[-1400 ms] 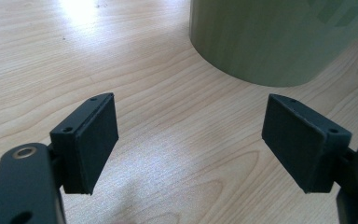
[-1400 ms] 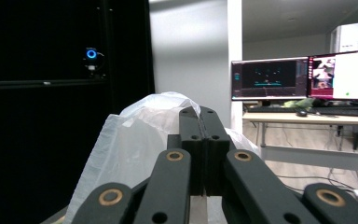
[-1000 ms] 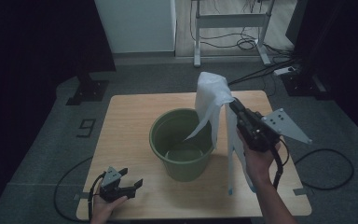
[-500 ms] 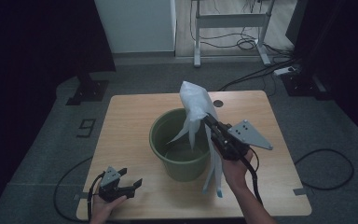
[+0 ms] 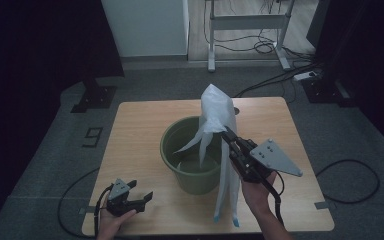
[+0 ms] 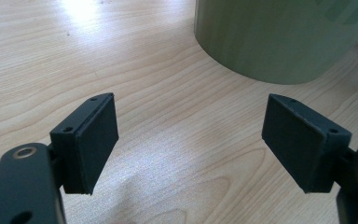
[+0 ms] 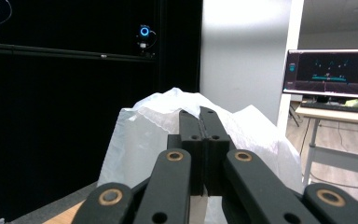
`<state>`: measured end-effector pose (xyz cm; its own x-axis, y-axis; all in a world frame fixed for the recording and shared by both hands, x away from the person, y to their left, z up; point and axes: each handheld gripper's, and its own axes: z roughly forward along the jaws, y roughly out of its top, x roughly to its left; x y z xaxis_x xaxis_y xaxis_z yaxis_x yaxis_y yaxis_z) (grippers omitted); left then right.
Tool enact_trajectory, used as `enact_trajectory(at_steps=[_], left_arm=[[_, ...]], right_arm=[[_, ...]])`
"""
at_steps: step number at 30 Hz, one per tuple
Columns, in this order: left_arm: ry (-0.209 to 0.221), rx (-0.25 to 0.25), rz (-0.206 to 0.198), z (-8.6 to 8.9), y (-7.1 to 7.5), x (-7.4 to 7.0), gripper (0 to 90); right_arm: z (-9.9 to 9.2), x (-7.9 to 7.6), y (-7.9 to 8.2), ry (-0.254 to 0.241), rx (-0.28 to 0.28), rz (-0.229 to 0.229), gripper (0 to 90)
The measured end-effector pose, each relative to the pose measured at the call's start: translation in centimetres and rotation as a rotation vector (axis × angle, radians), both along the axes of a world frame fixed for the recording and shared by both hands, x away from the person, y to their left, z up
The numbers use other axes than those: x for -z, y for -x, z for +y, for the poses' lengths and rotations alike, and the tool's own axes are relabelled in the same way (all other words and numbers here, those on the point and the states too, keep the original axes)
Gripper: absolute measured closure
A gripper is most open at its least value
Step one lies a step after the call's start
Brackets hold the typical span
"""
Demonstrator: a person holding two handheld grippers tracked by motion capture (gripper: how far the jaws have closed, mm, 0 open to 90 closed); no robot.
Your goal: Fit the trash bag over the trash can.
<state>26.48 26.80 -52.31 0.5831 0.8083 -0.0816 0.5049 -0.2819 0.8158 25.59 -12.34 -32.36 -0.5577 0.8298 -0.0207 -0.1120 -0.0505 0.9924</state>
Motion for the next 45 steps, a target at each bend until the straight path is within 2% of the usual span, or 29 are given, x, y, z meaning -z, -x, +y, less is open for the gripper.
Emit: enact_trajectory(at_steps=[8, 13, 20, 22, 23, 24, 29, 35, 40, 45], left_arm=[[0.006, -0.006, 0.002, 0.2, 0.0, 0.1, 18.0], [0.001, -0.002, 0.004, 0.1, -0.1, 0.1, 18.0], [0.000, -0.002, 0.007, 0.1, -0.1, 0.2, 18.0], [-0.002, -0.001, 0.008, 0.0, -0.1, 0.2, 18.0], [-0.005, 0.000, 0.010, 0.0, -0.1, 0.3, 18.0], [-0.005, 0.000, 0.010, 0.0, -0.1, 0.3, 18.0], [-0.004, -0.004, 0.011, 0.2, -0.1, 0.3, 18.0], [-0.004, -0.005, 0.011, 0.3, -0.2, 0.3, 18.0], [-0.003, -0.005, 0.011, 0.2, -0.2, 0.3, 18.0], [-0.005, -0.003, 0.012, 0.1, -0.1, 0.3, 18.0]], right_arm=[[-0.8, -0.2, 0.3, -0.010, 0.027, -0.014, 89.0], [-1.9, -0.9, 0.8, -0.030, 0.049, -0.037, 89.0], [-2.3, -1.1, 1.0, -0.032, 0.052, -0.040, 89.0], [-1.7, -0.5, 0.7, -0.006, 0.042, -0.023, 89.0], [-0.9, 0.3, 0.4, 0.033, 0.036, -0.006, 89.0], [-0.9, 0.3, 0.4, 0.033, 0.036, -0.006, 89.0], [1.4, 3.4, -1.0, 0.115, 0.023, 0.053, 89.0], [1.5, 4.2, -2.1, 0.127, 0.029, 0.091, 89.0], [1.6, 4.6, -2.1, 0.154, 0.026, 0.100, 89.0], [1.7, 5.6, -2.6, 0.178, 0.021, 0.139, 88.9]])
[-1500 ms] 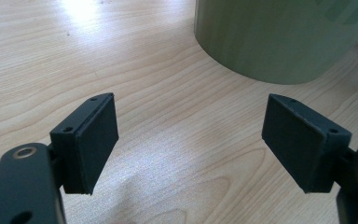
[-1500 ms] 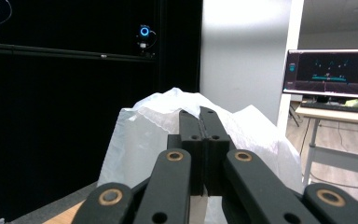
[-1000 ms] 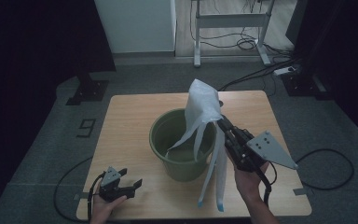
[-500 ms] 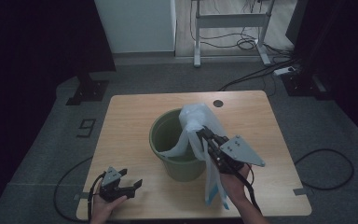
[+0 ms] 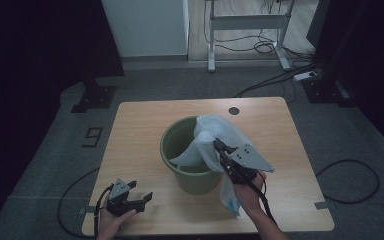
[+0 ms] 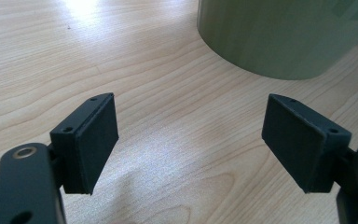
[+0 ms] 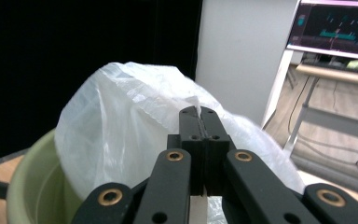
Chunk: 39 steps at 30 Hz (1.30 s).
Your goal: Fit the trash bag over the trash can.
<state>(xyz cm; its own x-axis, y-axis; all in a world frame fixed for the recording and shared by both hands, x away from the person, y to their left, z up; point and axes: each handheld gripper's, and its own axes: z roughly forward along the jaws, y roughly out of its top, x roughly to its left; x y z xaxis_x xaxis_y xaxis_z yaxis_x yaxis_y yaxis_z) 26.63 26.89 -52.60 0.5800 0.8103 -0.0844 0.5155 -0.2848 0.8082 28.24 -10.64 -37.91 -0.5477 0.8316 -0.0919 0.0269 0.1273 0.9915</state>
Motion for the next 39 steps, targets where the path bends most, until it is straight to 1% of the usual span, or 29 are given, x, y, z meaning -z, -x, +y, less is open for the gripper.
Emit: enact_trajectory(at_steps=[2, 4, 7, 10, 14, 16, 17, 19, 20, 21, 22, 23, 26, 28, 29, 30, 31, 32, 33, 34, 35, 36, 37, 38, 39], left_arm=[[0.000, -0.001, 0.001, 0.0, 0.0, 0.0, 18.0], [0.001, -0.002, 0.001, 0.1, 0.0, 0.0, 18.0], [0.003, -0.003, 0.000, 0.2, 0.0, 0.0, 18.0], [0.005, -0.004, 0.000, 0.2, 0.0, 0.0, 18.0], [0.003, -0.003, 0.001, 0.1, 0.0, 0.0, 18.0], [0.002, -0.002, 0.002, 0.1, 0.0, 0.0, 18.0], [0.002, -0.002, 0.001, 0.1, 0.0, 0.0, 18.0], [0.003, -0.003, 0.001, 0.1, 0.0, 0.0, 18.0], [0.004, -0.004, 0.001, 0.1, 0.0, 0.0, 18.0], [0.004, -0.005, 0.001, 0.1, 0.0, 0.0, 18.0], [0.004, -0.005, 0.001, 0.2, 0.0, 0.0, 18.0], [0.004, -0.005, 0.001, 0.2, 0.0, 0.0, 18.0], [0.005, -0.005, 0.003, 0.1, 0.0, 0.0, 18.0], [0.001, -0.003, 0.003, 0.1, 0.0, 0.0, 18.0], [0.001, -0.003, 0.003, 0.1, 0.0, 0.0, 18.0], [0.000, -0.002, 0.003, 0.0, 0.0, 0.0, 18.0], [0.000, -0.002, 0.003, 0.0, 0.0, 0.0, 18.0], [-0.005, 0.000, 0.006, 0.0, 0.0, 0.1, 18.0], [-0.005, 0.000, 0.006, 0.0, 0.0, 0.1, 18.0], [-0.005, 0.000, 0.007, -0.1, 0.0, 0.1, 18.0], [-0.006, 0.001, 0.008, -0.2, -0.1, 0.1, 18.0], [-0.006, 0.002, 0.008, -0.2, -0.1, 0.1, 18.0], [-0.007, 0.003, 0.008, -0.3, -0.1, 0.2, 18.0], [-0.008, 0.004, 0.008, -0.3, -0.1, 0.2, 18.0], [-0.008, 0.004, 0.008, -0.3, -0.1, 0.2, 18.0]], right_arm=[[0.2, 0.3, -0.3, 0.009, -0.005, 0.018, 89.0], [0.5, 0.5, -0.5, 0.029, -0.010, 0.024, 89.0], [1.0, 1.0, -0.7, 0.050, -0.027, 0.051, 88.9], [1.0, 1.5, -0.7, 0.043, -0.046, 0.085, 88.9], [0.7, 1.7, -0.6, 0.023, -0.071, 0.110, 88.5], [0.4, 1.6, -0.6, 0.002, -0.088, 0.121, 82.4], [0.1, 1.5, -0.6, -0.017, -0.106, 0.126, 77.0], [-0.2, 1.4, -0.4, -0.039, -0.114, 0.122, 68.0], [-0.7, 1.2, 0.0, -0.057, -0.122, 0.105, 58.3], [-0.7, 1.2, 0.0, -0.057, -0.122, 0.105, 58.3], [-1.2, 1.1, 0.7, -0.070, -0.109, 0.079, 50.8], [-1.2, 1.1, 0.7, -0.070, -0.109, 0.079, 50.8], [-2.3, 1.0, 2.1, -0.083, -0.081, 0.043, 42.8], [-3.6, 1.2, 3.2, -0.089, -0.049, 0.035, 37.8], [-3.6, 1.2, 3.2, -0.089, -0.049, 0.035, 37.8], [-4.4, 1.6, 3.9, -0.094, -0.032, 0.046, 34.7], [-4.4, 1.6, 3.9, -0.094, -0.032, 0.046, 34.7], [-5.0, 2.2, 4.5, -0.106, -0.013, 0.057, 32.1], [-5.0, 2.2, 4.5, -0.106, -0.013, 0.057, 32.1], [-5.3, 3.1, 5.1, -0.111, 0.006, 0.073, 30.3], [-5.3, 3.1, 5.1, -0.111, 0.006, 0.073, 30.3], [-5.3, 4.3, 5.6, -0.106, 0.030, 0.087, 28.8], [-5.3, 4.3, 5.6, -0.106, 0.030, 0.087, 28.8], [-5.3, 5.0, 5.7, -0.105, 0.044, 0.098, 28.5], [-5.0, 6.4, 5.9, -0.105, 0.068, 0.114, 27.9]])
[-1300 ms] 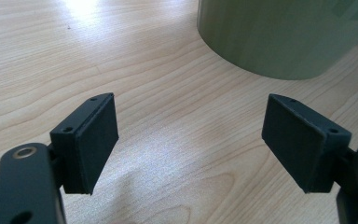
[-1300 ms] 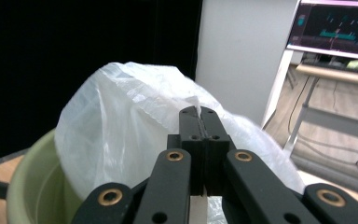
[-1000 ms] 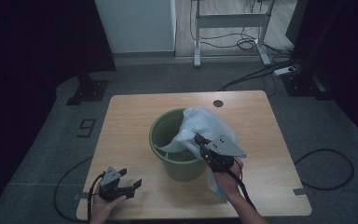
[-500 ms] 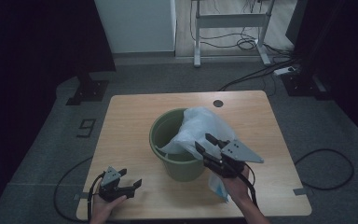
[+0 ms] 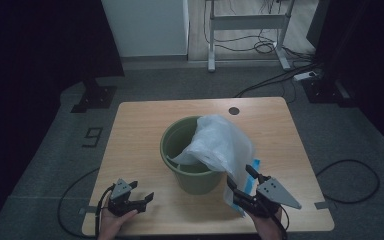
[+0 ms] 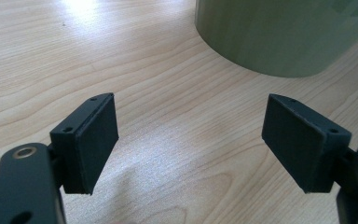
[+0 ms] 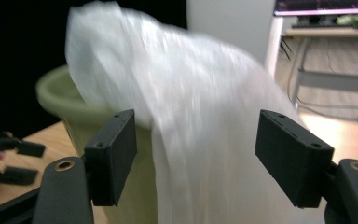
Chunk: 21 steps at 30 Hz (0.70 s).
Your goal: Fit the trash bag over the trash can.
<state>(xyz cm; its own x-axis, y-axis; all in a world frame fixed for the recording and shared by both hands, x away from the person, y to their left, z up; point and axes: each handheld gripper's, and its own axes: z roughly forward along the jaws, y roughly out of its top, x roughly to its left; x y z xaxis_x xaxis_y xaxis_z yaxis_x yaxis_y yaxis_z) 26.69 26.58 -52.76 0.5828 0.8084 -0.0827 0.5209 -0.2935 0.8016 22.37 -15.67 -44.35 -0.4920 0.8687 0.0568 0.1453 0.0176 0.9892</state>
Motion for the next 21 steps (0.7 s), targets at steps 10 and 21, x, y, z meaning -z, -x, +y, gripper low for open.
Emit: enact_trajectory(at_steps=[10, 21], left_arm=[[0.003, -0.002, -0.002, 0.2, 0.0, 0.0, 18.0], [0.012, -0.004, -0.003, 0.2, 0.0, -0.1, 18.0]], right_arm=[[1.9, 4.3, -1.0, 0.055, 0.124, 0.068, 27.5], [0.2, 4.3, -2.7, 0.048, 0.268, 0.026, 85.6]])
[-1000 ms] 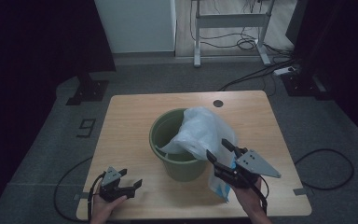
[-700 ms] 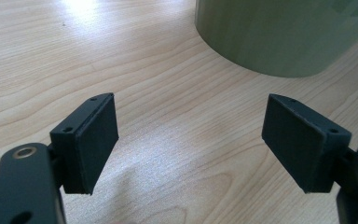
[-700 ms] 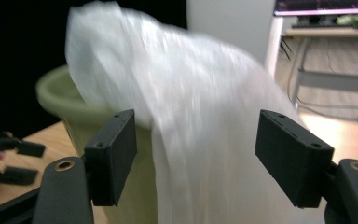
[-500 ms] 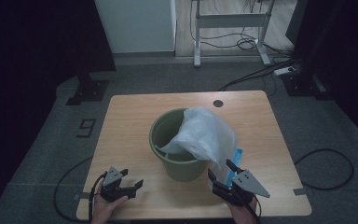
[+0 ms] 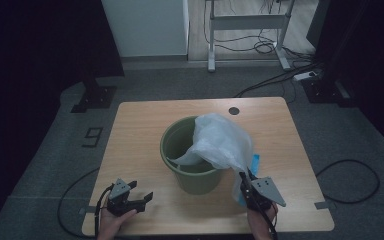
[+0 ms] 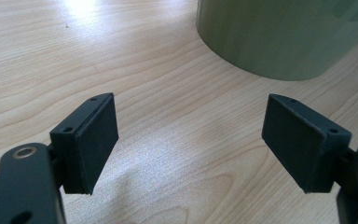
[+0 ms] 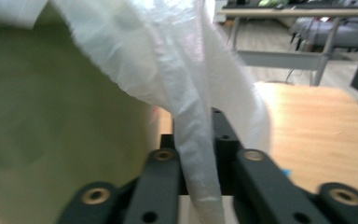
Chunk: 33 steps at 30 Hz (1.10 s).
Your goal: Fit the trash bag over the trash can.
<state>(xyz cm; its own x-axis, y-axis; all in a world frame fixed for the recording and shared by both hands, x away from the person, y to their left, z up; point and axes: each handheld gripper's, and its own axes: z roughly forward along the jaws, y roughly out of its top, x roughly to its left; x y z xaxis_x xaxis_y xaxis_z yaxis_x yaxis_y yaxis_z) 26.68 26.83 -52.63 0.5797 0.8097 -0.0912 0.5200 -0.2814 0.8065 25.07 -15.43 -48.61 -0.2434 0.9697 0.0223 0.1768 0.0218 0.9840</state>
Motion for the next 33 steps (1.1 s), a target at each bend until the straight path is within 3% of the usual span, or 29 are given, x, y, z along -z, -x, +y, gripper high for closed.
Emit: enact_trajectory(at_steps=[3, 4, 5, 6, 7, 8, 9, 11, 12, 13, 14, 15, 18, 20, 23, 27, 31, 33], left_arm=[[0.001, -0.001, 0.001, 0.0, 0.0, 0.0, 18.0], [0.001, -0.001, 0.001, 0.0, 0.0, 0.0, 18.0], [0.001, -0.002, 0.001, 0.0, 0.0, 0.0, 18.0], [0.002, -0.003, 0.000, 0.0, 0.0, 0.0, 17.9], [0.003, -0.002, 0.000, 0.0, 0.0, 0.0, 17.9], [0.004, -0.004, 0.000, 0.0, 0.0, 0.0, 17.9], [0.004, -0.004, 0.000, 0.0, 0.0, 0.0, 17.9], [0.007, -0.006, 0.000, 0.0, 0.0, 0.0, 17.9], [0.007, -0.006, -0.001, 0.0, 0.0, 0.0, 17.9], [0.007, -0.005, -0.001, 0.0, 0.0, 0.0, 17.9], [0.007, -0.005, -0.001, 0.0, 0.0, 0.0, 17.9], [0.008, -0.005, -0.001, 0.0, 0.0, -0.1, 17.9], [0.010, -0.006, -0.004, 0.1, 0.0, -0.1, 17.9], [0.013, -0.007, -0.004, 0.2, 0.0, -0.1, 17.9], [0.017, -0.011, -0.006, 0.3, 0.0, -0.2, 17.9], [0.024, -0.016, -0.010, 0.4, 0.1, -0.4, 17.9], [0.030, -0.016, -0.018, 0.3, 0.2, -0.6, 18.0], [0.031, -0.013, -0.023, 0.2, 0.2, -0.7, 17.9]], right_arm=[[-1.2, -1.2, -0.4, -0.020, 0.022, -0.038, 88.6], [-2.0, -2.6, -0.9, -0.035, 0.025, -0.065, 88.8], [-2.0, -2.6, -0.9, -0.035, 0.025, -0.065, 88.8], [-2.6, -4.4, -1.2, -0.045, 0.019, -0.107, 88.8], [-2.6, -4.4, -1.2, -0.045, 0.019, -0.107, 88.8], [-2.9, -6.5, -1.5, -0.038, 0.009, -0.154, 88.8], [-2.9, -6.5, -1.5, -0.038, 0.009, -0.154, 88.8], [-2.9, -8.8, -1.7, -0.028, -0.010, -0.203, 88.8], [-2.5, -10.9, -1.8, -0.009, -0.036, -0.250, 88.8], [-2.5, -10.9, -1.8, -0.009, -0.036, -0.250, 88.8], [-1.7, -13.1, -1.9, 0.023, -0.065, -0.296, 88.9], [-1.7, -13.1, -1.9, 0.023, -0.065, -0.296, 88.9], [-0.5, -15.0, -2.0, 0.051, -0.102, -0.328, 88.9], [1.1, -15.8, -2.1, 0.098, -0.156, -0.321, 88.9], [2.0, -15.6, -2.3, 0.127, -0.185, -0.302, 88.9], [3.0, -13.7, -3.1, 0.182, -0.249, -0.202, 88.8], [3.0, -12.5, -3.2, 0.198, -0.262, -0.166, 88.8], [2.8, -11.7, -3.3, 0.211, -0.262, -0.126, 88.8]])
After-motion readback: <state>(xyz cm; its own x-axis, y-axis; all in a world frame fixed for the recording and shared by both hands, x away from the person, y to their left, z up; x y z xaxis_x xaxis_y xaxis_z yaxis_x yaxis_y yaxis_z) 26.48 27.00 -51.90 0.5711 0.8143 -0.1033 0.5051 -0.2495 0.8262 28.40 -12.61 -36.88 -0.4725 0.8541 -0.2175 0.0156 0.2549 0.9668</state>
